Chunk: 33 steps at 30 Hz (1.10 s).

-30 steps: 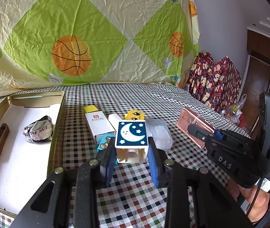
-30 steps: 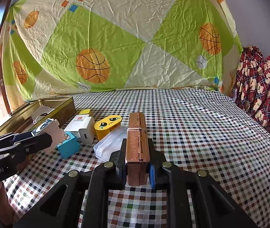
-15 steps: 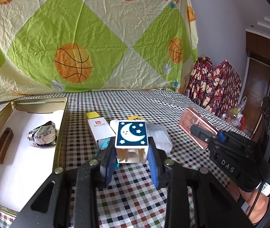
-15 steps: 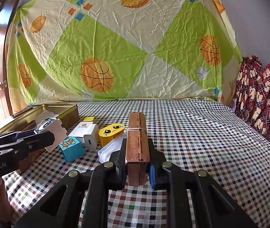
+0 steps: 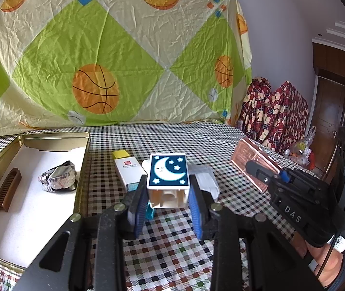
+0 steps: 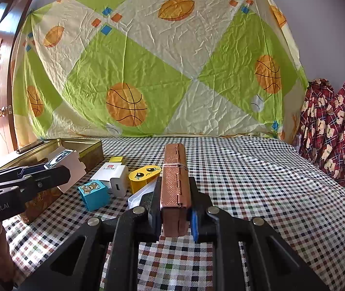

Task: Organize rigid objects

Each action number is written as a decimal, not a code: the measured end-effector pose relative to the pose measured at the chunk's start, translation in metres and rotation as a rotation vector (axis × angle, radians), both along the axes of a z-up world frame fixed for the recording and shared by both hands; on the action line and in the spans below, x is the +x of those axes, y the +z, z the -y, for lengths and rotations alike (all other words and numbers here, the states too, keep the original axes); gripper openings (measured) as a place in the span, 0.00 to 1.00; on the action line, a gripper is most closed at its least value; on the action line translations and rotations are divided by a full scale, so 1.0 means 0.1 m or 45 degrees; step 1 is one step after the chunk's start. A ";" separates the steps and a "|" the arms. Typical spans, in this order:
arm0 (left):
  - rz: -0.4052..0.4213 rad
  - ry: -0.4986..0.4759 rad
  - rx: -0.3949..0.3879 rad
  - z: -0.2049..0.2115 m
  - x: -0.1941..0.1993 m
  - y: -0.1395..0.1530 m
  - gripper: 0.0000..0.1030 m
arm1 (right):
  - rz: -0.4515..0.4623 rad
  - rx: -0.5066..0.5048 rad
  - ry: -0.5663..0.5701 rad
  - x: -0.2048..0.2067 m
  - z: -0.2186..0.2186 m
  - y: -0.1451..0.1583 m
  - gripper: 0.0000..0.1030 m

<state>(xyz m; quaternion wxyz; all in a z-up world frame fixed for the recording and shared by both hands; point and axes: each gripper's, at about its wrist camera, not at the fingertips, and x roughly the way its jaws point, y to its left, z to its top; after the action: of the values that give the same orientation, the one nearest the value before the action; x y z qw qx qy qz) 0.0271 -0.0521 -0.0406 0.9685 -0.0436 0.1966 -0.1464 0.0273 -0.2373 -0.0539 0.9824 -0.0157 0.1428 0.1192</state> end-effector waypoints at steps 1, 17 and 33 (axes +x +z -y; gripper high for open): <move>0.005 0.001 0.001 0.00 -0.01 0.00 0.29 | 0.006 0.000 0.000 -0.01 0.00 0.00 0.19; 0.063 0.019 0.011 0.01 -0.09 0.03 0.29 | 0.045 0.005 -0.002 -0.06 0.01 0.02 0.19; 0.161 0.044 0.038 0.03 -0.22 0.06 0.29 | 0.102 0.018 -0.006 -0.14 0.04 0.03 0.19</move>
<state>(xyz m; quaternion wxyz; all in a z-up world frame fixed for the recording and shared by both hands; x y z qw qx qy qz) 0.0050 -0.0549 -0.0343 0.9819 -0.0231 0.1364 -0.1290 0.0134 -0.2415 -0.0513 0.9877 -0.0133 0.1026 0.1172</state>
